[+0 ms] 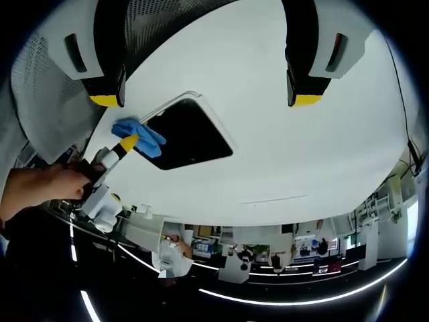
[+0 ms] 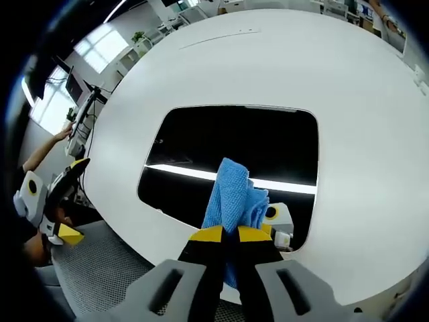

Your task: Wipe the mirror surface with the cleaning cloth until all visible marks leave the cleaned area.

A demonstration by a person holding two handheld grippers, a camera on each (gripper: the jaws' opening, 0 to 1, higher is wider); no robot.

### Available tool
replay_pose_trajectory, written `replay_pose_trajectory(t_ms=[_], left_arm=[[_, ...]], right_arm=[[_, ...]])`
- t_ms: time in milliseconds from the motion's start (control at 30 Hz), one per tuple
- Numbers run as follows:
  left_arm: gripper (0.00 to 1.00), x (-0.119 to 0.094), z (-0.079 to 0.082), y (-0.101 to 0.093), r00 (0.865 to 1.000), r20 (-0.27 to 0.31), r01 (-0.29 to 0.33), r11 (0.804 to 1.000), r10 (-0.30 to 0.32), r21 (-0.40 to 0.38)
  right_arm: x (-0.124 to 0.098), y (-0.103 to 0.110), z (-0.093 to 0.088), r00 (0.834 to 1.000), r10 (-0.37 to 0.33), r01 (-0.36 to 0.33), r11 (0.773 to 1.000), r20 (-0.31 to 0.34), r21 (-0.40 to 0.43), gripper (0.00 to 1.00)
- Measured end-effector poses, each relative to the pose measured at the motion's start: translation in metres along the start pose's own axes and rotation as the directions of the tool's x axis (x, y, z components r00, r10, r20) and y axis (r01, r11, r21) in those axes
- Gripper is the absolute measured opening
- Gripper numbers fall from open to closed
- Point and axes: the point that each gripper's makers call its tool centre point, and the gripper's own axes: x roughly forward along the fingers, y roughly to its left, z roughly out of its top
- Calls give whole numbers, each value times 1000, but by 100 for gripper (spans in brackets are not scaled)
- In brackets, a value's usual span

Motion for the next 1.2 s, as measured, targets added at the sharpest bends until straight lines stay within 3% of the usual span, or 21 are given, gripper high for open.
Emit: replay_pose_trajectory(t_ms=[533,1200], left_arm=[[99,0,-1,-1,1000,-8,2,1000,-2,8],[99,0,0,0,1000,-7,-9,1000,9,9]], right_arm=[[-2,-7,-3,1000,14,-14,1000,-16,3,0],[-14,-34,-11,1000,-20,20,1000,-12,12,0]])
